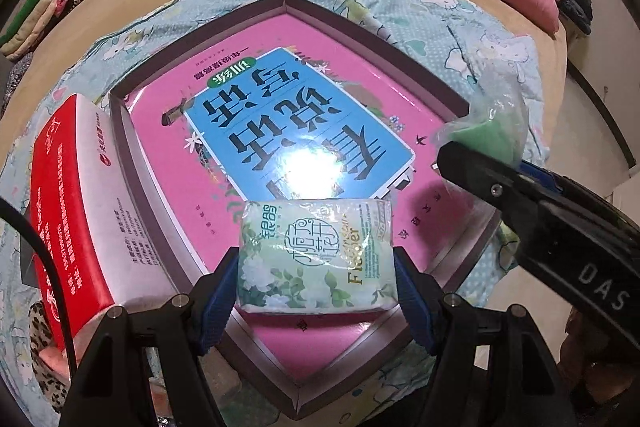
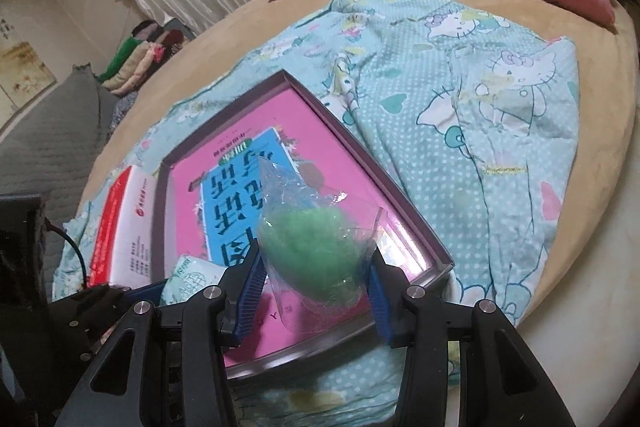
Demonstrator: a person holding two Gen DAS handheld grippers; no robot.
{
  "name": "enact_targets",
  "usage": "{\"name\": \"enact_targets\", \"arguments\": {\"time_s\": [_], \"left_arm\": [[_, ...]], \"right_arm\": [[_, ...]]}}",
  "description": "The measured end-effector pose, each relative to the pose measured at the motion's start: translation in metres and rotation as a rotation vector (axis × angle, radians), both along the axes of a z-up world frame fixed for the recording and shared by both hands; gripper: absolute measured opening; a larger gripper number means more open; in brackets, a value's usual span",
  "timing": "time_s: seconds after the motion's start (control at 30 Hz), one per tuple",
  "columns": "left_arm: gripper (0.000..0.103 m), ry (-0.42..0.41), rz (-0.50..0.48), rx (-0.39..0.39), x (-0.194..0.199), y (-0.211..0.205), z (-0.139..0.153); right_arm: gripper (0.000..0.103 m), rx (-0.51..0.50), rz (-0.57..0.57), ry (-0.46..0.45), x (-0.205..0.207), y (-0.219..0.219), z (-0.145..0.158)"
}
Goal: Organize soft objects
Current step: 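Lower and release the tissue pack with left tool while right tool releases the green ball in the tray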
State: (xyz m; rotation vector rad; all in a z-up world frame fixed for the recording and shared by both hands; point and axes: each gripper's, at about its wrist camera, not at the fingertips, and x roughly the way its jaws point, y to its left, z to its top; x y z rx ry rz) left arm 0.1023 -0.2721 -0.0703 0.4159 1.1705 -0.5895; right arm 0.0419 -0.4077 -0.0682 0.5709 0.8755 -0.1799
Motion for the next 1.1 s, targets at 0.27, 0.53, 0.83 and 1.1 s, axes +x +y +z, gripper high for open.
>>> {"name": "enact_targets", "arguments": {"time_s": [0.27,0.53,0.83,1.1], "left_arm": [[0.073,0.018,0.004,-0.003,0.001,0.0,-0.005],[0.073,0.029,0.027,-0.019,0.003,0.004,-0.006],[0.075,0.03,0.034,-0.014,0.001,0.007,-0.007],[0.083,0.024,0.059,-0.045,0.002,0.012,-0.002]], "right_arm": [[0.052,-0.052,-0.017,0.044,0.004,0.001,-0.01],[0.054,-0.063,-0.025,0.038,0.004,0.001,-0.01],[0.057,-0.064,-0.045,0.012,-0.004,-0.003,-0.002],[0.068,-0.064,-0.074,-0.008,-0.014,-0.005,0.006]]}}
